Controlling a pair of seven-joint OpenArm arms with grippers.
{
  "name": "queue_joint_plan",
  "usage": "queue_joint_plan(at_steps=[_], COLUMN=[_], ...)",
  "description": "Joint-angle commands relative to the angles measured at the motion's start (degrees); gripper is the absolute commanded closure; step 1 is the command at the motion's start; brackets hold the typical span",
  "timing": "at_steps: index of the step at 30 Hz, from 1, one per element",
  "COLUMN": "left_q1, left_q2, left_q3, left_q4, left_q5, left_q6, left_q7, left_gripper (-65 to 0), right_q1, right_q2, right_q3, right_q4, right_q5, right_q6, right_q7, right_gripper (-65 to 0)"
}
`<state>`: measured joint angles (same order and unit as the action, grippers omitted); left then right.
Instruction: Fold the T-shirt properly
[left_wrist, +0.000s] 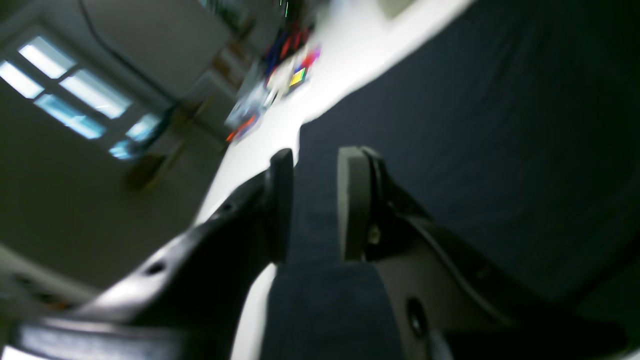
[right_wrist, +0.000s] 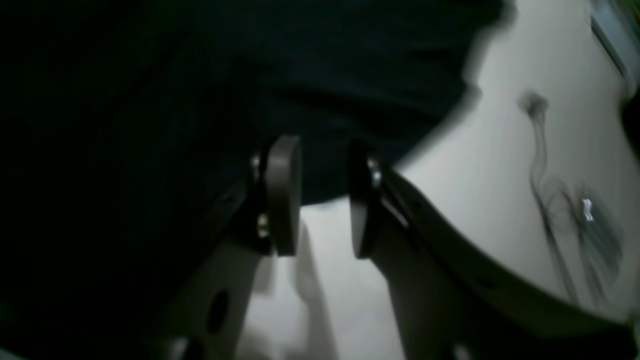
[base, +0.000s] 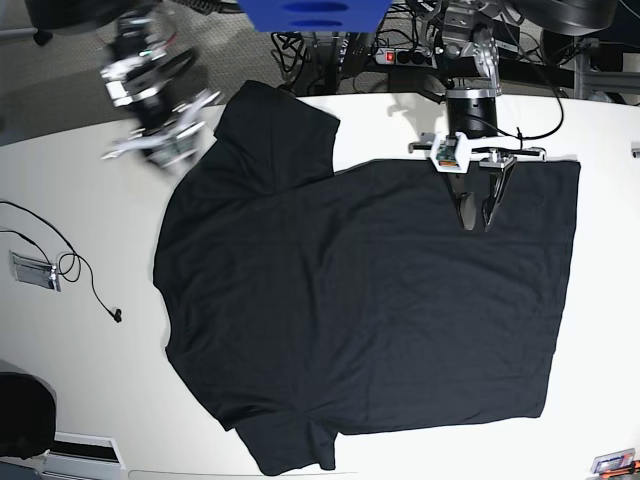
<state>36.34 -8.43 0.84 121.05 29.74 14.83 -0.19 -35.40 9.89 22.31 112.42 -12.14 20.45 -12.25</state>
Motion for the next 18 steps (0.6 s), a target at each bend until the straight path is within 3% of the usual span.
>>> queue_joint_plan(at_steps=[1, 3, 4, 6, 10, 14, 16, 18], left_q1=[0.37, 0.37, 0.45, 0.45, 0.45, 0.45, 0.45, 0.98], left_q2=[-0.15, -0.41, -0.41, -0.5, -0.5, -0.23, -0.15, -0.15], left_q3=[-1.24, -3.26, -4.4, -6.6, -9.33, -9.06, -9.06, -9.24], left_q4=[1.01, 1.01, 1.1, 1.1, 1.1, 1.1, 1.1, 1.1], left_q5=[-1.82, -4.99, -5.16, -4.99, -4.99, -4.99, -4.99, -4.9], left_q6=[1.13, 1.04, 0.69, -1.86, -7.14, -7.93, -7.93, -7.84], left_q7=[-1.53, -1.62, -1.7, -1.79, -1.88, -1.88, -1.88, -1.88], left_gripper=[-15.5, -15.5, -15.5, -15.1, -14.8, -15.6, -17.5, -24.5], right_q1=[-0.16, -0.16, -0.16, -0.25, -0.34, -0.43, -0.43, -0.43], right_q2=[0.79, 0.88, 1.14, 2.73, 4.75, 4.4, 4.4, 4.4], right_q3=[3.76, 10.35, 12.99, 16.77, 18.35, 17.48, 14.75, 12.11], right_q4=[1.21, 1.12, 1.12, 1.12, 1.12, 0.94, 0.94, 0.94], right_q5=[4.36, 11.83, 12.71, 12.71, 11.04, -5.75, -14.98, -21.75], right_q6=[0.08, 4.04, 6.15, 10.45, 14.06, 16.26, 17.4, 17.84], right_q7=[1.39, 1.57, 1.66, 1.75, 1.48, 1.31, 1.31, 1.31], right_gripper=[-15.9, -15.8, -15.8, -15.8, -16.2, -19.1, -25.4, -33.6])
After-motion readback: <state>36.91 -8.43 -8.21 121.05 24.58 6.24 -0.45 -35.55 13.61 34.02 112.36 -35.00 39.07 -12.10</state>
